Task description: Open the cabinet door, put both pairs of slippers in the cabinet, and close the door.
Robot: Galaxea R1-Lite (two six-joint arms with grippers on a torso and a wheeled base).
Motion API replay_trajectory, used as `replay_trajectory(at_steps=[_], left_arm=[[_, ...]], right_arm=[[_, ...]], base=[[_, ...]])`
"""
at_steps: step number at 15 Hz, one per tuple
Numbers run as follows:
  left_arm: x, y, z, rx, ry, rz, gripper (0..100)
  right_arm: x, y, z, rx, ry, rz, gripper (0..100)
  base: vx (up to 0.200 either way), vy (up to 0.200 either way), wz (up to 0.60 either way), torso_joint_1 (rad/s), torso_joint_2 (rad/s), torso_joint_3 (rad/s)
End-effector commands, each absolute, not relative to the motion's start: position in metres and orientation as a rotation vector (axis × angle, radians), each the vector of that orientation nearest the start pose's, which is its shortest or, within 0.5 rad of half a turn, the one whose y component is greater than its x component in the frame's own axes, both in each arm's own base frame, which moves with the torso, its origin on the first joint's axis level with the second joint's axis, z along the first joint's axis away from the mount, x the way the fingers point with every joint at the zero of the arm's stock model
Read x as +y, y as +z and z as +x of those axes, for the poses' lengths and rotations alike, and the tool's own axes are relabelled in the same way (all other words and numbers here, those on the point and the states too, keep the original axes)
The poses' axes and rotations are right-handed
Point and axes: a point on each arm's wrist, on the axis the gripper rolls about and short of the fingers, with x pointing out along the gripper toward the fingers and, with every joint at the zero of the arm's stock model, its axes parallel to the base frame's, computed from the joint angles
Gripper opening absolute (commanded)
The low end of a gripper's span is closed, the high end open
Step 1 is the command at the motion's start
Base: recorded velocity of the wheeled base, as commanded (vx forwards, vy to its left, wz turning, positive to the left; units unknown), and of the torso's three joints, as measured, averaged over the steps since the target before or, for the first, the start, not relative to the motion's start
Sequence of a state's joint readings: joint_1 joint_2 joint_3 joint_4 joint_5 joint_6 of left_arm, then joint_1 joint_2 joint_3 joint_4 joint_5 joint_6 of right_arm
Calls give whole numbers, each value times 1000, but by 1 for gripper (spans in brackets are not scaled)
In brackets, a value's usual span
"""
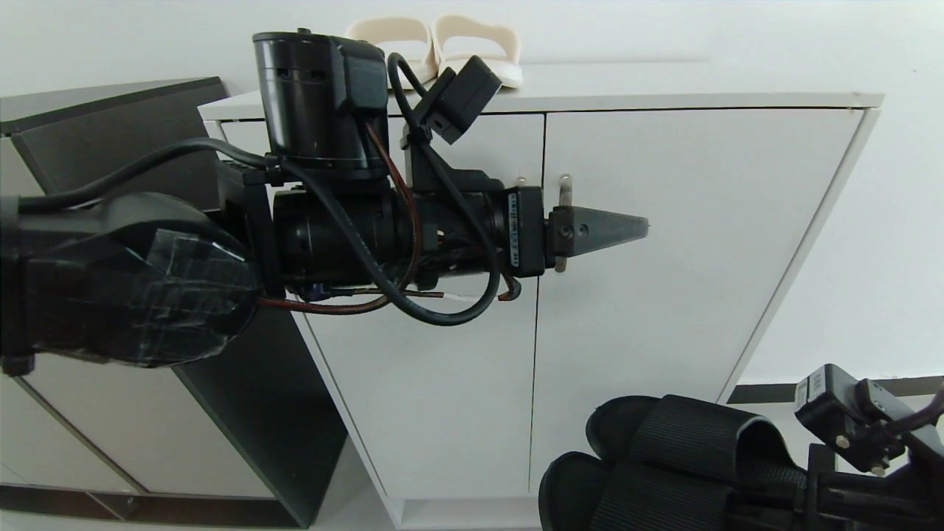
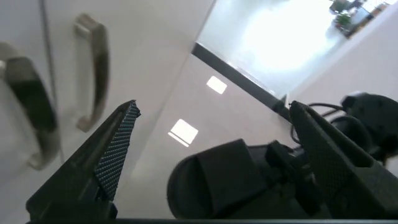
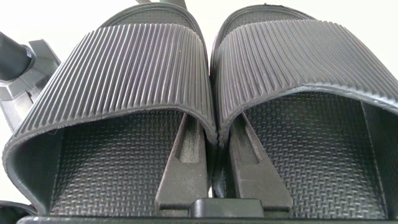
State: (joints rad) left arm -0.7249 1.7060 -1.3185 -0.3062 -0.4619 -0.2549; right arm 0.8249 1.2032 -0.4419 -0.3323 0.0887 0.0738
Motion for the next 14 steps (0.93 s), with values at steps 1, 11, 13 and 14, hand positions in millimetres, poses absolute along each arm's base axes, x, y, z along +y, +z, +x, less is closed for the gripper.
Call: replay_trajectory(at_steps=[1,11,13,14], left_arm=[[-230,292,246,230,-1136,-210,100],[-239,286,266,205,-1009,-196,100],[-243,282,273,204,-994,-193,100],[-246,280,277,207,-989,-193,100]], right_arm=[[122,171,110,449,883,-93,0],[122,170,110,447,885,-104,0],[122,170,110,449,885,-105,0],[122,170,110,447,885,-104,0]], base=[[0,0,0,0,0,0],[0,0,0,0,0,0],[0,0,0,0,0,0],[0,0,0,0,0,0]])
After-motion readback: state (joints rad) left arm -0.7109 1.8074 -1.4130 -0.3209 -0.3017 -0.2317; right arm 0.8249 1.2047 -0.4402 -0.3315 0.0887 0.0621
